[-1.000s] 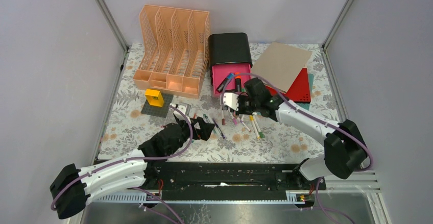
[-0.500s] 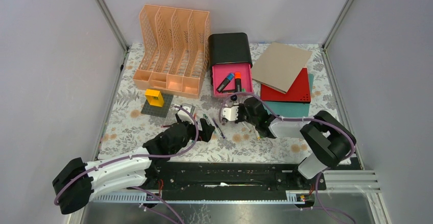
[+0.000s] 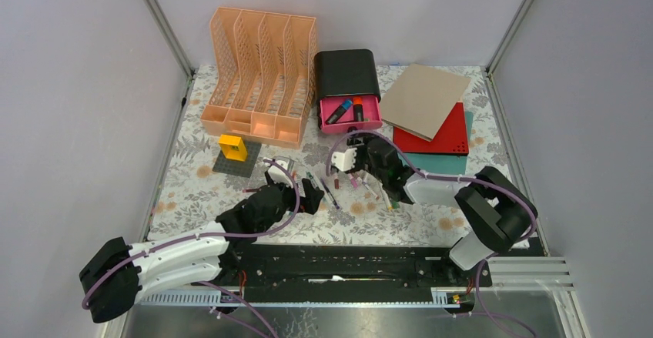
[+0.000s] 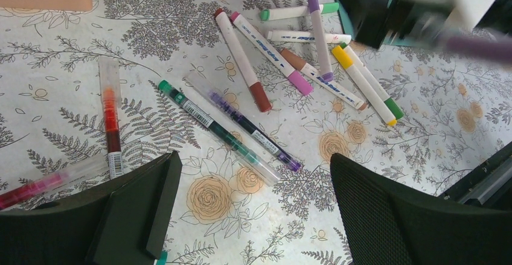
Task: Organize the desk
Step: Close the drawer in the storage box.
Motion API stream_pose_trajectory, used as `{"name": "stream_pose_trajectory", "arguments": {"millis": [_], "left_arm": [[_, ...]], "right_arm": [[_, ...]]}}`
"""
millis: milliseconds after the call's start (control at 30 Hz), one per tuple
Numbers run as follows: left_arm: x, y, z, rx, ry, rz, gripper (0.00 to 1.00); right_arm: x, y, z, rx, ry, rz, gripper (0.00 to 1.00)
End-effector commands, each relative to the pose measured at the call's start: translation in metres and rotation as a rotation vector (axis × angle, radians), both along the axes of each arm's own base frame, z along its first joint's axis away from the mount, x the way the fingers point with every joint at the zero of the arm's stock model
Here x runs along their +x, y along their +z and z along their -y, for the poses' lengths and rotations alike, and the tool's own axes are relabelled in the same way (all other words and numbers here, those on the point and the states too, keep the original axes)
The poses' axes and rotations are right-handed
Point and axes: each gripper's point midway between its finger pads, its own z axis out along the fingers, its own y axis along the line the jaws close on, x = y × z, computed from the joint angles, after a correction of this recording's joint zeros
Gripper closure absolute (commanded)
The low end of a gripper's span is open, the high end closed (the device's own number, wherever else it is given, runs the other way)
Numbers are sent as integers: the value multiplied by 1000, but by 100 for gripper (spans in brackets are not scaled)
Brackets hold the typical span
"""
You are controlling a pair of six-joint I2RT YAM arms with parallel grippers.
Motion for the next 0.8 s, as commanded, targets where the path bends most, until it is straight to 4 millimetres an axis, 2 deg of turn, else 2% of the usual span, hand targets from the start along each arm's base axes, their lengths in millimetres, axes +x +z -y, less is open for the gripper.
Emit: {"name": "stream_pose_trajectory", "arguments": {"millis": [0, 267, 400, 600, 767], "left_arm": [[7, 29, 8, -81, 9, 47, 1], [4, 30, 6, -99, 6, 45, 1], [2, 30, 3, -109, 8, 47, 1], [0, 28, 1, -112, 8, 46, 1], [-1, 29, 1, -119, 5, 47, 1]], "right_arm": [[20, 73, -19, 124, -18, 99, 35], [41, 66, -36, 99, -42, -69, 34], [58, 65, -33, 134, -94, -149, 33], [78, 75, -27, 237, -176, -218, 34], [91, 80, -26, 311, -241, -238, 39]]}}
